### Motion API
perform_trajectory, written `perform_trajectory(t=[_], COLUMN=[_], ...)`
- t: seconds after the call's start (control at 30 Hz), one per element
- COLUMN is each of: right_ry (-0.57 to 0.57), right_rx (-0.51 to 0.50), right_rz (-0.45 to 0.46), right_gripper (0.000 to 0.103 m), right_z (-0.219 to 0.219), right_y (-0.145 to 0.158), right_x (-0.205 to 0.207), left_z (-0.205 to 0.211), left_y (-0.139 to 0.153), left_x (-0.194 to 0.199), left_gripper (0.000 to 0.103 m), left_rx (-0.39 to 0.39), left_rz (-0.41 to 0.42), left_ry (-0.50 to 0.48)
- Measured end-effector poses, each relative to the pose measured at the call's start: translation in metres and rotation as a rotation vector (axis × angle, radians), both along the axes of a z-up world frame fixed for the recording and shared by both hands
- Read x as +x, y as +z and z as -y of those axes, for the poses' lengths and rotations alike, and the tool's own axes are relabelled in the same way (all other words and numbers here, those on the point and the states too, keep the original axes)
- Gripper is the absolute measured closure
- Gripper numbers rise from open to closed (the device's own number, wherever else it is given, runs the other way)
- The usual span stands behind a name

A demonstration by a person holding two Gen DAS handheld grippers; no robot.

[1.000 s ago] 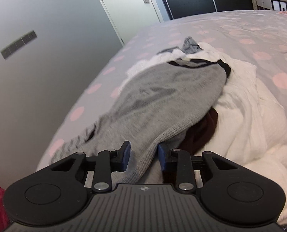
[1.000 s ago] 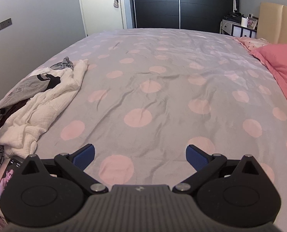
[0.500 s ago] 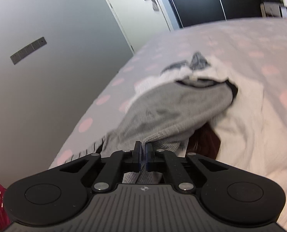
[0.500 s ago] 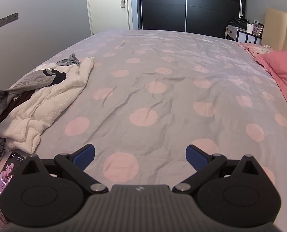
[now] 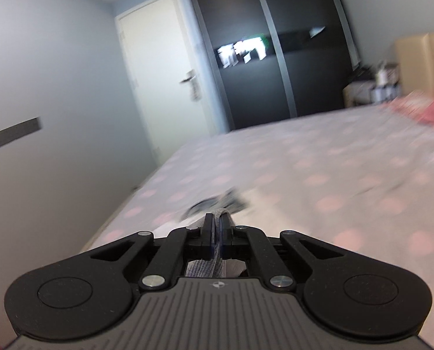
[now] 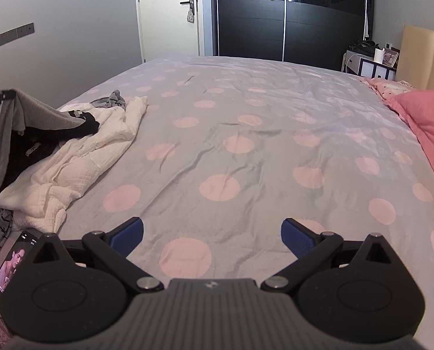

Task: Fold clothes
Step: 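Lift the grey shirt with the left tool and pull it free of the pile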

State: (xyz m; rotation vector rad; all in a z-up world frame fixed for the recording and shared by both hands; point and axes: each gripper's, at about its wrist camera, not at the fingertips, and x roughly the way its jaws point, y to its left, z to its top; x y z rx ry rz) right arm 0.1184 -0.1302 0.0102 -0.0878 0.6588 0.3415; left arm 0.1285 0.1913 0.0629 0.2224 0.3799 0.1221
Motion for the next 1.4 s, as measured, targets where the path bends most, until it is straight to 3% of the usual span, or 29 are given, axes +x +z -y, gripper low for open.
perform_trajectory(t=[0.2,0.3,0.5,0.73,0.87,1.03,1.13,1.27,1.37,1.4], right_ry=[-0.019,-0.042,-0.108,-0.192,-0.23,-0.261,-0.245,-0.208,-0.171,-0.157], right_rx=[0.018,0.026,0.035,0.044,0.035,0.045,0.068,0.104,0.096,0.093], right_rz=[0.041,0.063,0.1,0.09,0.076,0.026,-0.024,-0.088,-0.113,-0.12], right_gripper=[0.001,0.001,0.001,0.001,0.001,0.001,0.001,0.003,0.004,0.01], right_z=[0.004,0.009,0.029,0.064,0.086,0.107,0.112,0.111,0.104,0.101], right_y=[0.01,0.015,0.025,0.027,0.025,0.016,0.007,-0.003,-0.009,-0.011], right_x=[-0.003,-0.004,-0.007,-0.013,-0.017,-0.024,-0.028,-0.032,-0.034,-0.034], left_z=[0.063,0.098,0.168,0.22,0.227,0.227,0.229,0.228,0.221,0.217], left_y=[0.024,0.022,-0.011,-0.039,-0.047,-0.07,-0.081,-0.085,-0.085,-0.085], left_x=[-0.038,-0.053,-0.092,-0.118,-0.124,-0.115,-0.124,-0.135,-0.133,-0.129], left_gripper=[0.102,0.102,0.102,0.102,0.102,0.102,0.09,0.055,0.055,0.055], left_rx=[-0.079,-0.136,-0.194,-0.332,-0.314,-0.294,-0.258,-0.232,-0.234,-0.234], left_rz=[0.066,0.055,-0.033,-0.167,-0.191,-0.344,-0.397,-0.404,-0.404,-0.402], left_ry=[-0.214,-0.314,-0.506,-0.668,-0.72,-0.737,-0.778,-0.825,-0.82,-0.804])
